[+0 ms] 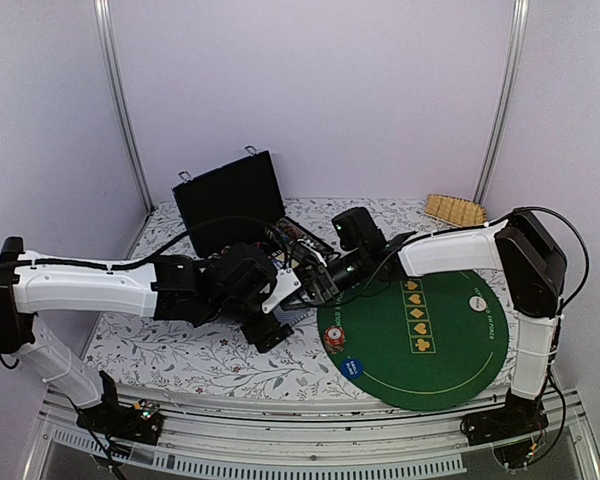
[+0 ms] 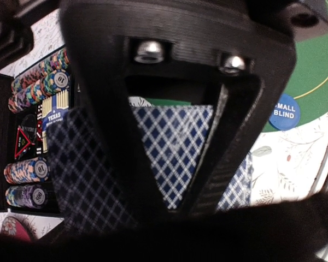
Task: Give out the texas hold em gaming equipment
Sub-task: Pass from the right arm to the left, then pick up the poker card from the face-down deck piles.
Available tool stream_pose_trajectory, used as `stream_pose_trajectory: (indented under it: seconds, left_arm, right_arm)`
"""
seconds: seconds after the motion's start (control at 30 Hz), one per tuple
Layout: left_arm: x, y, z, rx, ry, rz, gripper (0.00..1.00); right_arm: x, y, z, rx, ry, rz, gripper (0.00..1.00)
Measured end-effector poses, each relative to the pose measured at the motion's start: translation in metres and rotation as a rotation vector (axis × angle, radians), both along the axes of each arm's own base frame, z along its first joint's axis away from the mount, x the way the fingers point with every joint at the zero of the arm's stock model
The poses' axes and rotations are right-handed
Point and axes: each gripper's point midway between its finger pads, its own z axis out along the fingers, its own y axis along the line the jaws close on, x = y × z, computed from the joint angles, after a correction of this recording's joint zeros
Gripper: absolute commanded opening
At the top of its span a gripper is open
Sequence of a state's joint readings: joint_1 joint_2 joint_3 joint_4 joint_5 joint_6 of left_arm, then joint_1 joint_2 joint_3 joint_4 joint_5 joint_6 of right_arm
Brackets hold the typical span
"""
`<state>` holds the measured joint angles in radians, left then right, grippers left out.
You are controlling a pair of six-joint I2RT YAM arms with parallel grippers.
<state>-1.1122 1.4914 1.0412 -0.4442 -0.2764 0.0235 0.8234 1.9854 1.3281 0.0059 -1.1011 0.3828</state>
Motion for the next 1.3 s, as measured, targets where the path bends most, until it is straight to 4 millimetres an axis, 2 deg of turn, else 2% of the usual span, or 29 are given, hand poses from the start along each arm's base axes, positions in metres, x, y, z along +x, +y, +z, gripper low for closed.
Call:
stream_pose_trajectory:
  seconds: [0.13, 0.2, 0.37, 0.47, 0.53, 0.7, 1.1, 1.23, 1.3]
  left_arm:
    - [0.001, -0.002, 0.001, -0.007, -0.011, -0.012, 0.67]
    - [0.0, -0.004, 0.001, -0.008, -0.01, -0.022, 0.64]
    - [-0.001, -0.004, 0.002, -0.018, -0.004, -0.021, 0.54]
    - [0.0, -0.002, 0.001, -0.015, -0.002, -0.017, 0.53]
    - [0.0, -0.001, 0.0, -0.012, 0.001, -0.016, 0.53]
    - [-0.002, 0.002, -0.005, -0.005, 0.008, -0.017, 0.53]
    - [-0.005, 0.001, -0.01, -0.017, 0.024, -0.029, 0.54]
    - [-0.005, 0.002, -0.014, -0.024, 0.036, -0.03, 0.54]
    - [-0.005, 0.002, -0.015, -0.028, 0.04, -0.029, 0.54]
  right_arm:
    - [0.002, 0.0, 0.003, -0.001, -0.014, -0.018, 0.02]
    - [0.006, 0.0, 0.004, 0.0, -0.03, -0.033, 0.05]
    - [0.01, 0.0, 0.001, -0.012, -0.048, -0.053, 0.36]
    - [0.008, -0.001, -0.002, -0.034, -0.04, -0.058, 0.47]
    - [0.009, -0.003, -0.007, -0.062, -0.045, -0.071, 0.5]
    - [0.012, -0.01, -0.013, -0.123, -0.081, -0.1, 0.51]
    - [0.017, -0.019, -0.006, -0.174, -0.162, -0.13, 0.51]
    - [0.019, -0.02, -0.001, -0.177, -0.19, -0.131, 0.44]
    - [0.019, -0.022, 0.0, -0.181, -0.199, -0.133, 0.43]
